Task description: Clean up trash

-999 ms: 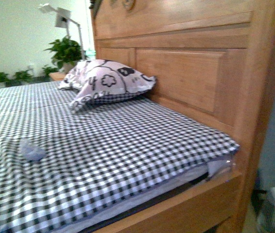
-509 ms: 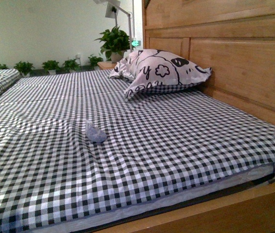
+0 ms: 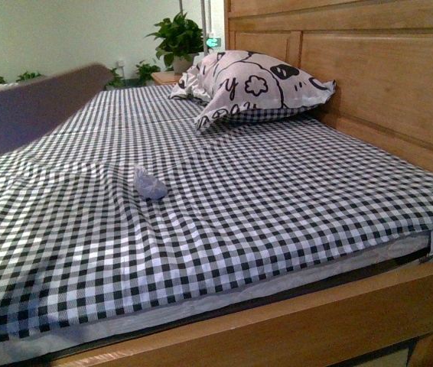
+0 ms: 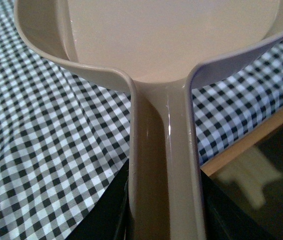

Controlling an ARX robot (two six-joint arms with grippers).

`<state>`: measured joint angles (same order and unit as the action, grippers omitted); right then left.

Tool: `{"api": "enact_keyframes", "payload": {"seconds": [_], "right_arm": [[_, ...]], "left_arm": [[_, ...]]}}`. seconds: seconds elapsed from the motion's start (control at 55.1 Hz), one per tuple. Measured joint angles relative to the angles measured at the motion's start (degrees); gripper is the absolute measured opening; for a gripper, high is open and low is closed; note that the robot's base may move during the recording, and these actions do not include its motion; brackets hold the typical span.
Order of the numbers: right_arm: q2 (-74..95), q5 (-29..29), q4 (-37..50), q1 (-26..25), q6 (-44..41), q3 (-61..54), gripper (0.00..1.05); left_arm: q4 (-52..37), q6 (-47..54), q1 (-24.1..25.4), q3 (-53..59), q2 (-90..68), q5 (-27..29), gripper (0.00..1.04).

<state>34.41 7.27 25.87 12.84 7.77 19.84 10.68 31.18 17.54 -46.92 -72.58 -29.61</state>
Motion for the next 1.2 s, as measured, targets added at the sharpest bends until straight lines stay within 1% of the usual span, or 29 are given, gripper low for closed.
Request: {"api": "enact_keyframes", "payload": {"seconds": [0.073,0.2,0.363,0.527,0.854,1.199], "right_arm": [[0.0,0.0,0.0,0.0,0.0,0.0,0.2],[0.0,0.0,0.0,0.0,0.0,0.0,0.2],[0.0,0.0,0.0,0.0,0.0,0.0,0.2],[0.0,0.0,0.0,0.0,0.0,0.0,0.2],[0.0,0.0,0.0,0.0,0.0,0.0,0.19],[0.0,0.0,0.0,0.0,0.0,0.0,0.19]], "left_arm": [[-0.33,5.03,-0.92,0.02,-3.54,0.07,0.27],[-2.86,10.25,-1.42,0.9,-6.27,0.46,0.27],[-7.89,13.73,-1.73,1.73,-10.64,1.46,0.27],[-10.97,14.95,-2.05,1.73,-15.21,1.4,0.27],[-13.38,15.23,-2.51,-0.87,-21.94,1.07,0.27],[-12.04,15.67,-2.91,-3.61,-26.08,1.16,0.27]]}}
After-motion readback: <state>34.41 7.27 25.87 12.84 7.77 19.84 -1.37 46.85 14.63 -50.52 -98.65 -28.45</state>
